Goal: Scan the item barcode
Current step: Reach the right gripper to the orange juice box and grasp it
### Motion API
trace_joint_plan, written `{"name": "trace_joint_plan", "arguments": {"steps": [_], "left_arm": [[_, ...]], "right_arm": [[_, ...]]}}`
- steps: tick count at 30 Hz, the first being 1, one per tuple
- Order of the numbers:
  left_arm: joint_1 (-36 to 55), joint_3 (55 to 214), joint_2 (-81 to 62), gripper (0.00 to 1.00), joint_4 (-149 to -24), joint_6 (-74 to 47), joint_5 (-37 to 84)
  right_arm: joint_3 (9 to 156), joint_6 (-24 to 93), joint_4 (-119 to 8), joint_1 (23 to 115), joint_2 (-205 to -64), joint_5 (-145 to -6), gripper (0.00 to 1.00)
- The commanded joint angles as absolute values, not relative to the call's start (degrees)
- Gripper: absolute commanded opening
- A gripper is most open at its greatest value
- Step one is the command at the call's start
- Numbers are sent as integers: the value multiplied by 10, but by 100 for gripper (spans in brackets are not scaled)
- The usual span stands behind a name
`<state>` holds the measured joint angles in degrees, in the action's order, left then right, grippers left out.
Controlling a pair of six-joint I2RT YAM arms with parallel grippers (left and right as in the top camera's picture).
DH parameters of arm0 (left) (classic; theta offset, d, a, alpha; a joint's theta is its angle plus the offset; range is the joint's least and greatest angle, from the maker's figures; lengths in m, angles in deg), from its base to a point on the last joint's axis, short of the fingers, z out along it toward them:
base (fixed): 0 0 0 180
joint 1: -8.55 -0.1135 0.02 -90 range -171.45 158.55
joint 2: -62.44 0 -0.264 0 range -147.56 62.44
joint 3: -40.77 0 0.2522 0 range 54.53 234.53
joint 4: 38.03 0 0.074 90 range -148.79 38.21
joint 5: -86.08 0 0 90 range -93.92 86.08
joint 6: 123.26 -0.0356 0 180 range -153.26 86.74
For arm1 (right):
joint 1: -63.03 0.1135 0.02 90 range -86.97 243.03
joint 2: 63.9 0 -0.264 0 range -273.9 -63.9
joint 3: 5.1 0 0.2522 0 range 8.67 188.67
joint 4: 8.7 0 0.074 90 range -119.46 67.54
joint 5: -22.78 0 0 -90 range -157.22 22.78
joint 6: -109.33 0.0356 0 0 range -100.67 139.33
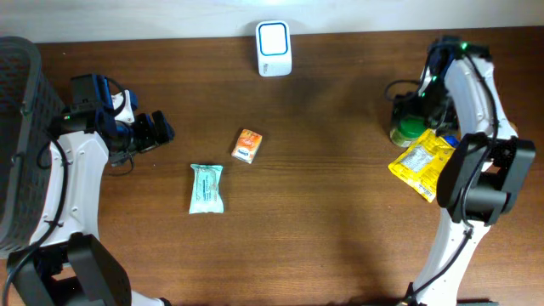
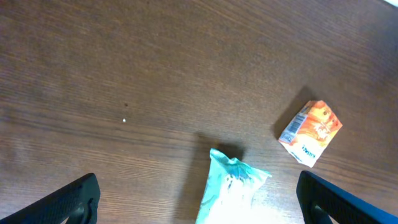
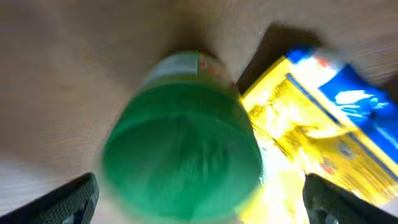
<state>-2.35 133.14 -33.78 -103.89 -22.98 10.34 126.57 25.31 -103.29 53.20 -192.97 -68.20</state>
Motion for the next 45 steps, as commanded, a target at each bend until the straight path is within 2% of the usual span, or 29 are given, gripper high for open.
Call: {"name": "trace_joint_plan", "arguments": {"steps": [1,7,15,16,18,19,22,25,29,35,45], "left_arm": [[-25,1330,-346,99,-1039,-231,102],[-25,1330,-346,99,-1039,-231,102],[-25,1330,-346,99,-1039,-231,102],[-25,1330,-346,99,-1039,-231,102],[-25,1330,-346,99,-1039,-231,102],[-25,1330,-346,99,-1039,-231,102],[-25,1330,-346,99,-1039,-231,102],[-25,1330,-346,99,-1039,-231,102],[-25,1330,-346,99,-1039,-231,102],[-25,1330,-346,99,-1039,-231,102],[-25,1330,-346,99,-1039,-231,102]], "right_arm": [[1393,258,-1104,535,-1909,-682,99],[1484,256,-1194,590,-1910,-850,98],[1431,275,-1096,744,-1922,-902,100],[1417,283,-1075,767,-1924,-901,92],[1385,315,-1032,808,-1930,-900,64],[1364,341,-1005,828,-1931,-894,54],[1311,417,-933,869,-1938,-890,52],[1247,500,-833,904,-1944,-890,45],[1176,585,-743,932,-1947,-829,44],[1119,604,-663,942,-1949,-818,44],[1089,634,-612,950,-1978,-820,32]]}}
